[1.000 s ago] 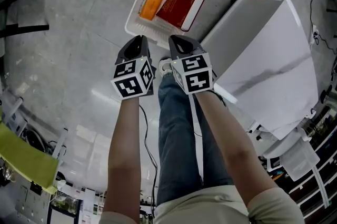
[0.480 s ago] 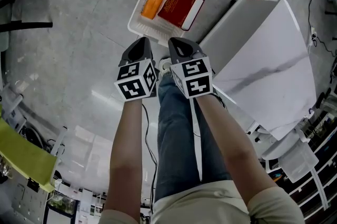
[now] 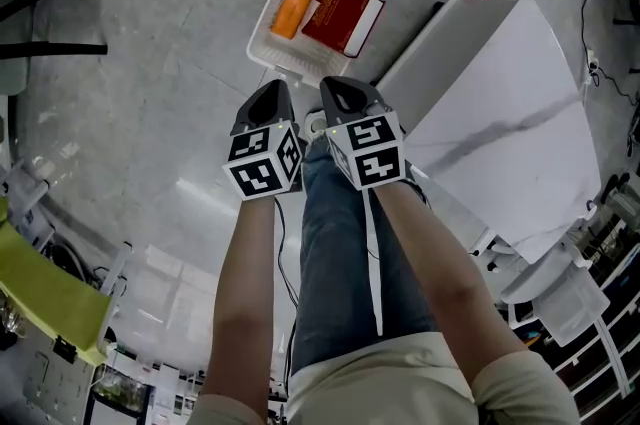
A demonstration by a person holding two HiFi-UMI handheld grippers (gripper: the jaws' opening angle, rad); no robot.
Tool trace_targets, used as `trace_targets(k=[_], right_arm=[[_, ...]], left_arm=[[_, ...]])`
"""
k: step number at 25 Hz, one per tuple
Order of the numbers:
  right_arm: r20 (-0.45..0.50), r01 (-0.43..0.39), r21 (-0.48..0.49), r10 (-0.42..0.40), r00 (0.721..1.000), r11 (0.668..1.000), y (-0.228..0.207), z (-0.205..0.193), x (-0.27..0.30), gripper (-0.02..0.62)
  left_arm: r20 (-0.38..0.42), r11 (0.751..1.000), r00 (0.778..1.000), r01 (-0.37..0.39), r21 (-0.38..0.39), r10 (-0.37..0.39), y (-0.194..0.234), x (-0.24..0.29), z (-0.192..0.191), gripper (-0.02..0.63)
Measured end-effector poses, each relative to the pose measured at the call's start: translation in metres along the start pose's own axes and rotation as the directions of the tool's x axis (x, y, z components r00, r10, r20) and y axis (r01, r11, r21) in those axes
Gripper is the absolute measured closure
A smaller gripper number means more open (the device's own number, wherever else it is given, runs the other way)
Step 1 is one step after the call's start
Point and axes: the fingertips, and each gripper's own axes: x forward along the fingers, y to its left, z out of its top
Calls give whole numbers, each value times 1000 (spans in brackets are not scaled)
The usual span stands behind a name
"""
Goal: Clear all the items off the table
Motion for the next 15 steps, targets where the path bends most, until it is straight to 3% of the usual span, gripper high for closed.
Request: trace_targets(k=[15], right_arm=[[56,30,68,-34,998,997,9,16,-46,597]], left_arm=[[10,996,998,68,57,-69,-38,-47,19,597]])
